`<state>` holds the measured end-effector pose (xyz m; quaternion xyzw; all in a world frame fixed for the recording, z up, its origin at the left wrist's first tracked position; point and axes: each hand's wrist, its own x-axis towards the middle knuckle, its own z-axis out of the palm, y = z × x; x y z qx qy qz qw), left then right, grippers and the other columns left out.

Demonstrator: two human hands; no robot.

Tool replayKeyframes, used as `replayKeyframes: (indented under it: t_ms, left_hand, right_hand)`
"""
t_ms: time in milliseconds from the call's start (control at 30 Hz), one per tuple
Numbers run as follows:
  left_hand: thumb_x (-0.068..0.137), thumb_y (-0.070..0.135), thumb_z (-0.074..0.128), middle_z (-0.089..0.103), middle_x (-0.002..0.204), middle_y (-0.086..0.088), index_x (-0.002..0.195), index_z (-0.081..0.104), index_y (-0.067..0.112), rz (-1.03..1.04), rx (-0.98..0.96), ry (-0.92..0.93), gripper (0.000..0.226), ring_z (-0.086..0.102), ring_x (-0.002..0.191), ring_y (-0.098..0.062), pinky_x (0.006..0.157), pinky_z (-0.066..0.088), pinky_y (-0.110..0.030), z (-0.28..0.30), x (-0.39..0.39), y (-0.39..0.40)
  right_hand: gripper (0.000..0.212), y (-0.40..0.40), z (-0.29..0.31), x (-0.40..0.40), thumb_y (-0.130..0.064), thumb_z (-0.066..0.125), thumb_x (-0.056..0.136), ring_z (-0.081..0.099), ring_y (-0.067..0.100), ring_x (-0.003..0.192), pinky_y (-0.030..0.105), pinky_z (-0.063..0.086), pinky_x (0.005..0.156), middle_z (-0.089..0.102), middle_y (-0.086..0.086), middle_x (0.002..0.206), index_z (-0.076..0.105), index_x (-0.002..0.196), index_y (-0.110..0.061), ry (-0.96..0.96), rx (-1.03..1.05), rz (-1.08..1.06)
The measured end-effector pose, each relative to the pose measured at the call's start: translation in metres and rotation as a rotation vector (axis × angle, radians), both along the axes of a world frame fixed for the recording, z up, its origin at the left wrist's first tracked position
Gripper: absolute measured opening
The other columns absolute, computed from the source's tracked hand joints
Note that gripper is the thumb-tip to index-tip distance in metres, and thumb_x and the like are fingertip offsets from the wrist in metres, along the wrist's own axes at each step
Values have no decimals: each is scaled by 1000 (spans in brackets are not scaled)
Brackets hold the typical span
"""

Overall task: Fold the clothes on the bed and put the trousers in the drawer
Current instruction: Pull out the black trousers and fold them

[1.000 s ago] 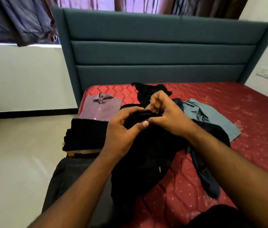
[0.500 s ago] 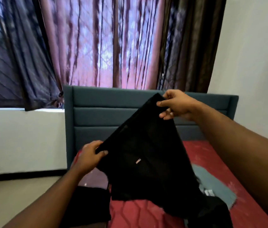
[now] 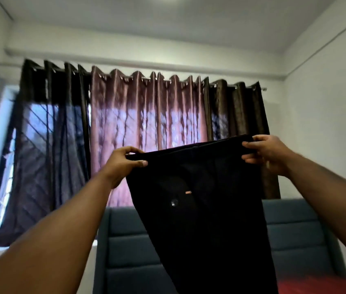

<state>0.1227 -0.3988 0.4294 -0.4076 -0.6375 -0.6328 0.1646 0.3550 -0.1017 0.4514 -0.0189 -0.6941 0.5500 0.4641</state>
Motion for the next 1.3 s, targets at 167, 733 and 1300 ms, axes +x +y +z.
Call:
replayKeyframes:
  t_ms: [167,733,1300]
  left_hand:
    - [68,-9,77,69,102,-23,115,63,7,-248,67,-62,51,71,80,-27,82,59,-41,83,58,-51]
    - [87,25,74,68,98,-13,92,60,9,452,-3,103,21,69,78,-30,74,60,-43,109,31,20]
    - [93,58,47,67,64,-3,73,62,15,-293,252,-880,50,65,64,-22,58,54,-31,-270,46,32]
  right_hand:
    - [6,-33,53,64,-9,64,85,63,11,51,16,50,42,59,2,85,63,84,-14,36,-91,136]
    - [12,26,41,-9,-3,57,94,67,30,71,32,60,55,58,18,107,51,103,-8,218,-92,57]
    - [44,9,-289,42,-59,52,89,68,19,60,35,55,53,68,2,66,60,77,-17,-251,-582,-23]
